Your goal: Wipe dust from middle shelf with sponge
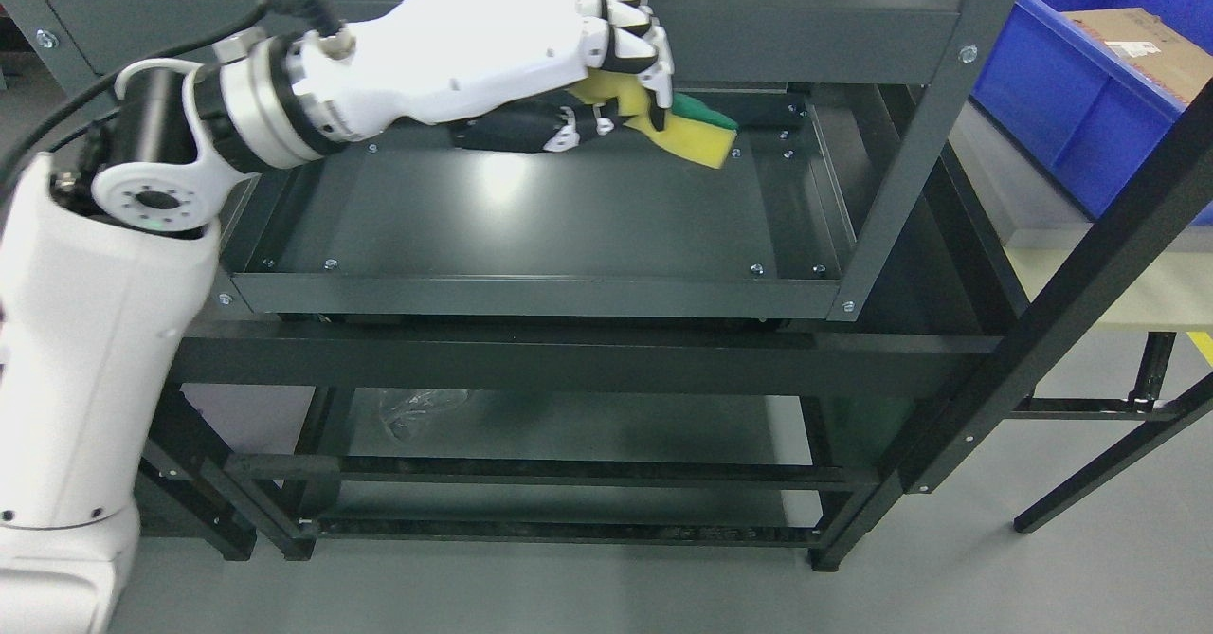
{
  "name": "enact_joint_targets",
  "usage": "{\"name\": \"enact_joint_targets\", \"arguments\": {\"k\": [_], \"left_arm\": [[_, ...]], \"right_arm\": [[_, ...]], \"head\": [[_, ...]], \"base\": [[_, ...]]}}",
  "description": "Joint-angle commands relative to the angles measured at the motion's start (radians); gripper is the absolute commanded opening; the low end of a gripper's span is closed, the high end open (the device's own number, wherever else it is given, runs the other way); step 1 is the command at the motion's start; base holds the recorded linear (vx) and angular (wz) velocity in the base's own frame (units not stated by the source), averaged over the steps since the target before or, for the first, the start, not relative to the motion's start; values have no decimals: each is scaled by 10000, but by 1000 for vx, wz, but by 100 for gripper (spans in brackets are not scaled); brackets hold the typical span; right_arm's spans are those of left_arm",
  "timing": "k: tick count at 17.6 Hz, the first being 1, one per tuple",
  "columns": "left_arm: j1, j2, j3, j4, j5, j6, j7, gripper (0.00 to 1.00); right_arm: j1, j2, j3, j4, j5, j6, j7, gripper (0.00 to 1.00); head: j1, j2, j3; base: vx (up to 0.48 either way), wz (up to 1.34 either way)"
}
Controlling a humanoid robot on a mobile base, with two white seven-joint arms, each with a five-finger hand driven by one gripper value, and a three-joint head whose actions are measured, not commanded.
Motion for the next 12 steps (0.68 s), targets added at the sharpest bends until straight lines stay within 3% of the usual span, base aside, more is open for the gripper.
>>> {"name": "enact_joint_targets", "arguments": {"k": [1, 7, 12], "left_arm": [[1151, 5005, 1541, -173, 1955, -10, 1, 2], [3513, 6970, 4055, -5, 3674, -10, 1, 3], [4451, 7494, 5715, 1603, 3783, -10, -14, 6]], "right_arm": [[-1, -175, -1, -175, 0, 6, 8, 100], [-1, -175, -1, -175, 0, 6, 8, 100], [-1, -175, -1, -175, 0, 6, 8, 100]], "head": [[0, 0, 0], [0, 0, 0], [0, 0, 0]], "base": [[32, -25], [24, -27], [3, -3]]}}
